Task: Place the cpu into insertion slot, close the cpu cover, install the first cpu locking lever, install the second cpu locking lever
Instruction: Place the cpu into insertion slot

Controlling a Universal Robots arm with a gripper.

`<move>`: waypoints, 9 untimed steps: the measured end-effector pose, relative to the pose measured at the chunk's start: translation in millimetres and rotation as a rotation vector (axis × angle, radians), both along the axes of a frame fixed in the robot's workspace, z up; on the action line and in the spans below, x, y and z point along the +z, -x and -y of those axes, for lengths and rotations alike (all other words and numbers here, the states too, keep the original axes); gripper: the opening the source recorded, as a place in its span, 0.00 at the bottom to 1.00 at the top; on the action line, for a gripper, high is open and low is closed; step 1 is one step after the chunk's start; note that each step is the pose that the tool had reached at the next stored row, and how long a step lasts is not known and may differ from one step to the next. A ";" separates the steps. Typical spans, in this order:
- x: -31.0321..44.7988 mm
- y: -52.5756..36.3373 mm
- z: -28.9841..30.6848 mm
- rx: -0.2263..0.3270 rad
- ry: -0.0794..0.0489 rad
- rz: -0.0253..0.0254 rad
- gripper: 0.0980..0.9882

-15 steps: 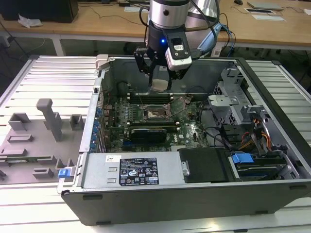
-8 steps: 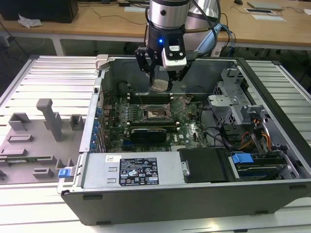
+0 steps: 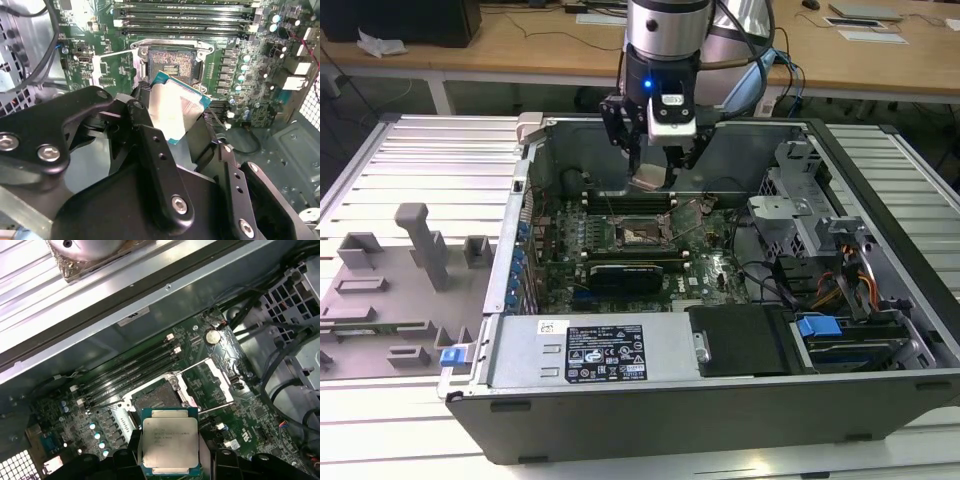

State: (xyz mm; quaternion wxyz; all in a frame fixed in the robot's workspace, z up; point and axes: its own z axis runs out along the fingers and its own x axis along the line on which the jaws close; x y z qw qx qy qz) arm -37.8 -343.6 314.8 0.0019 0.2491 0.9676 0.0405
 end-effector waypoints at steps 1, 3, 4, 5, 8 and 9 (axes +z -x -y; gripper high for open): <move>0.0 0.0 0.0 -0.008 0.000 0.0000 0.49; -0.1 0.0 0.0 -0.041 0.000 0.0000 0.49; -0.1 0.0 0.0 -0.055 0.000 0.0000 0.49; -0.2 0.0 0.0 -0.082 0.001 0.0001 0.49; -0.3 0.0 0.0 -0.144 0.001 -0.0001 0.49; -0.3 0.0 0.0 -0.172 0.001 0.0000 0.49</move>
